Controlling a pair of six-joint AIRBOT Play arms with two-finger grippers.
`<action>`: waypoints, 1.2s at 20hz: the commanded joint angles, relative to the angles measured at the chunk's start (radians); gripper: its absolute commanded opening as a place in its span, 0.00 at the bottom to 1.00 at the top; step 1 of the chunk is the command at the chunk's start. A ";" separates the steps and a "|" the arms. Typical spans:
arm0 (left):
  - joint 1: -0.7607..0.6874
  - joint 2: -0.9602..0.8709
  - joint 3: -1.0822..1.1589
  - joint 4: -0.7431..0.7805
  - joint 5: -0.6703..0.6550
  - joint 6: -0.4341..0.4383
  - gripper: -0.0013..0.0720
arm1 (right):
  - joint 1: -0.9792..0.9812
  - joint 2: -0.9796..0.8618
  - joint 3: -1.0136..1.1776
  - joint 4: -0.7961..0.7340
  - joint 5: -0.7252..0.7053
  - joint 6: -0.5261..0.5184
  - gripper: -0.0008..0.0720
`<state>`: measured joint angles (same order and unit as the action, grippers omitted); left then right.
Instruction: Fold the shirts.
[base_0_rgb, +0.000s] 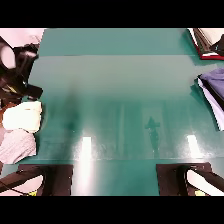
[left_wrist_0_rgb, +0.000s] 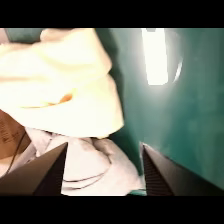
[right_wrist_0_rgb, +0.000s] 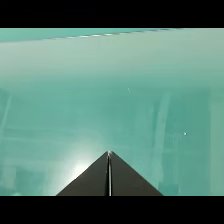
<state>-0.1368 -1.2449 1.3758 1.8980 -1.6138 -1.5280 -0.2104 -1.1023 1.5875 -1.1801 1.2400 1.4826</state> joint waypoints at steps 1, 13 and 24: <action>0.022 0.018 -0.199 0.130 0.136 -0.071 0.76 | 0.001 -0.014 -0.001 0.002 0.022 0.000 0.03; 0.239 0.017 -0.394 0.080 0.382 -0.096 0.29 | 0.001 -0.014 -0.001 0.003 0.040 0.001 0.03; -0.032 0.243 0.212 -0.303 0.284 0.188 0.05 | -0.001 -0.002 0.154 0.009 -0.011 0.001 0.03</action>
<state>-0.0650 -1.0718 1.3685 1.8133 -1.3106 -1.4750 -0.2108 -1.1057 1.6741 -1.1732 1.2457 1.4826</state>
